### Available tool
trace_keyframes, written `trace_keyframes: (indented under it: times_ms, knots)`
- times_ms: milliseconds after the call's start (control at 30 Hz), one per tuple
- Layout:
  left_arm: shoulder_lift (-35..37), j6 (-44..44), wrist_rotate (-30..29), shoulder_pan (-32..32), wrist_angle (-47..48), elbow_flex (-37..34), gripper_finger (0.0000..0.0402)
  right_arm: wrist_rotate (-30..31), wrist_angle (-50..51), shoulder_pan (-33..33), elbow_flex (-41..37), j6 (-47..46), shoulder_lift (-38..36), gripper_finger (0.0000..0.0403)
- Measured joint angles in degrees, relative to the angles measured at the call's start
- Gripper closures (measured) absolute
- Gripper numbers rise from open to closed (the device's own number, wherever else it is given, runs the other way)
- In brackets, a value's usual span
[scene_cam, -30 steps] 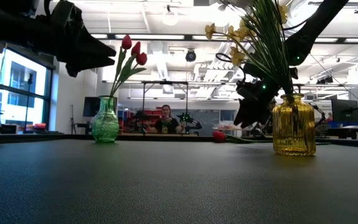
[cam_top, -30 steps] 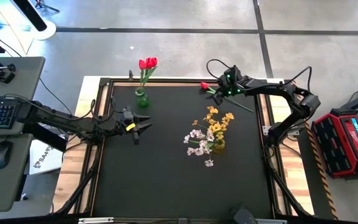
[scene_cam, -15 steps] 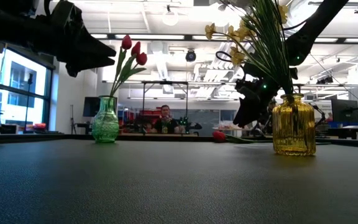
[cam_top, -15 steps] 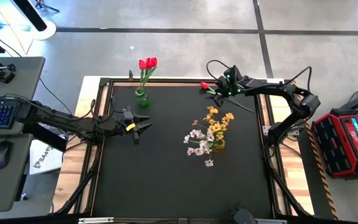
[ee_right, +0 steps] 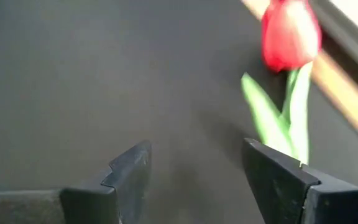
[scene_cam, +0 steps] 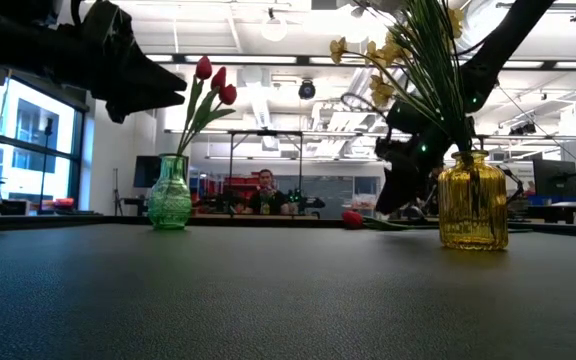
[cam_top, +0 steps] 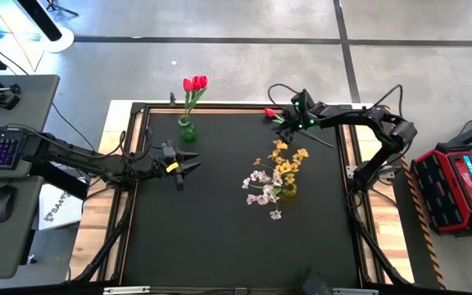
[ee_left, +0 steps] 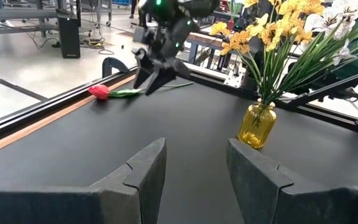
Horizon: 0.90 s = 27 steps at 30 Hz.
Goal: Sort flowers into vase by color
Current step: Put the red flower into the green vase
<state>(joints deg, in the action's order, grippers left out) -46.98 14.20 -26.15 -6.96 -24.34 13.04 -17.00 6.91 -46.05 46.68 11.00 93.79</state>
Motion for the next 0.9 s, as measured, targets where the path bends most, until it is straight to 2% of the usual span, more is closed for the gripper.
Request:
trace_keyframes:
  times_ms: [200, 333, 467, 667, 900]
  knots:
    - [0.00, 0.07, 0.00, 0.00, -1.19, 0.02, 0.0245, 1.89, 0.02, 1.02, 0.00, 1.09, 5.11, 0.0171]
    - [0.00, 0.09, 0.00, 0.02, -1.59, 0.02, 0.0245, 3.75, -0.50, 1.59, 0.07, 2.16, 5.80, 0.0171]
    - [0.00, 0.09, 0.02, 0.02, -2.37, 0.02, 0.0245, 3.95, 0.19, 2.22, 0.00, 3.52, 3.54, 0.0171]
    - [0.00, 0.11, 0.00, 0.02, -2.66, 0.02, 0.0245, 12.64, -0.56, 1.54, 0.02, 4.64, -1.43, 0.0171]
    - [0.00, 0.13, 0.00, 0.02, -2.62, 0.02, 0.0245, 13.51, -0.80, -1.99, 0.04, 4.50, -0.75, 0.0171]
